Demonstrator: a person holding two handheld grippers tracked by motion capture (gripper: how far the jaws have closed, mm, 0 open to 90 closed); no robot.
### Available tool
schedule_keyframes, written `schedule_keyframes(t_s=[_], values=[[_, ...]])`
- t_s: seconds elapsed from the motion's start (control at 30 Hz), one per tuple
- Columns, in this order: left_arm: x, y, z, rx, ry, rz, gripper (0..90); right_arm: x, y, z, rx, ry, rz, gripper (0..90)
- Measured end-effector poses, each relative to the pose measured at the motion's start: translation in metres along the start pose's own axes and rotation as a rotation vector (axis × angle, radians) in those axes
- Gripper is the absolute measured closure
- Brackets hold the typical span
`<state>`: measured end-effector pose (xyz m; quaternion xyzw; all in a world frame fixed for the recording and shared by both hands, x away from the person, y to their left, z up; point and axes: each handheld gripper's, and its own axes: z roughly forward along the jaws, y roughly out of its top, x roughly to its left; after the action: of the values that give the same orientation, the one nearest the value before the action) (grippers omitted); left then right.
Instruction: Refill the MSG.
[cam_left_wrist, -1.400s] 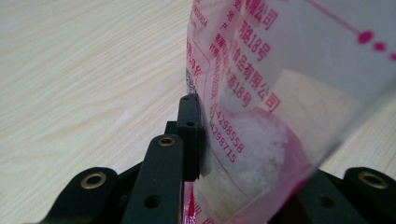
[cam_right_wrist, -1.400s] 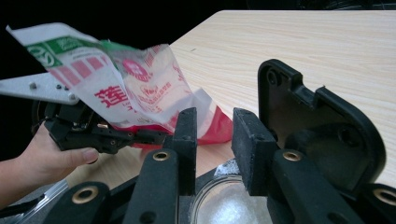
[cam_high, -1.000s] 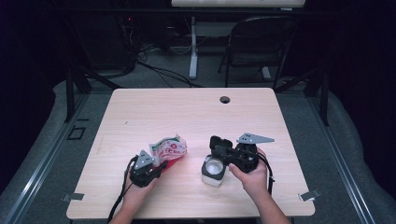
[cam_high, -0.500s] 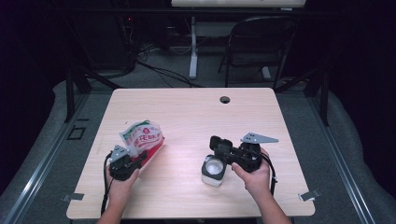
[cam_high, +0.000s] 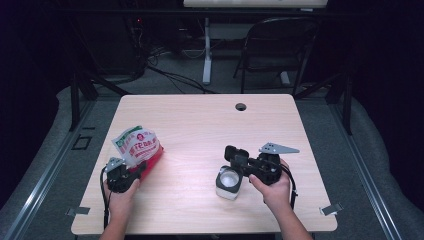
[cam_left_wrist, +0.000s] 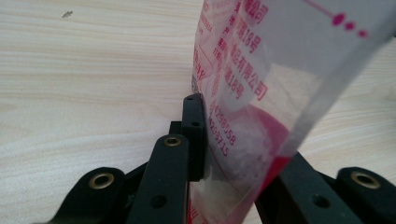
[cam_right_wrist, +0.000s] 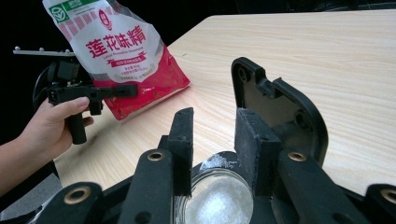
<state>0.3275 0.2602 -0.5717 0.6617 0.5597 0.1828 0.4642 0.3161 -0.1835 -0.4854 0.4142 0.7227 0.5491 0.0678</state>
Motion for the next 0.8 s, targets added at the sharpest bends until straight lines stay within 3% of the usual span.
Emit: schedule_keyframes(t_s=[0.13, 0.23, 0.47, 0.6, 0.8], values=[[0.002, 0.000, -0.001, -0.007, 0.004, -0.018, 79.7, 0.000, 0.000, 0.001, 0.003, -0.001, 0.002, 68.0], [0.003, 0.001, -0.005, -0.035, 0.066, -0.005, 80.0, 0.000, 0.000, 0.001, 0.013, -0.003, -0.005, 68.0], [0.015, 0.003, -0.014, -0.052, 0.149, -0.033, 79.9, -0.001, -0.001, 0.001, 0.010, -0.004, 0.002, 67.7], [0.020, 0.004, -0.018, -0.060, 0.206, -0.026, 79.9, -0.001, -0.001, 0.001, 0.009, -0.001, 0.003, 67.5], [0.025, 0.004, -0.021, -0.055, 0.247, -0.030, 78.1, -0.002, -0.001, 0.001, 0.013, -0.006, 0.003, 67.3]])
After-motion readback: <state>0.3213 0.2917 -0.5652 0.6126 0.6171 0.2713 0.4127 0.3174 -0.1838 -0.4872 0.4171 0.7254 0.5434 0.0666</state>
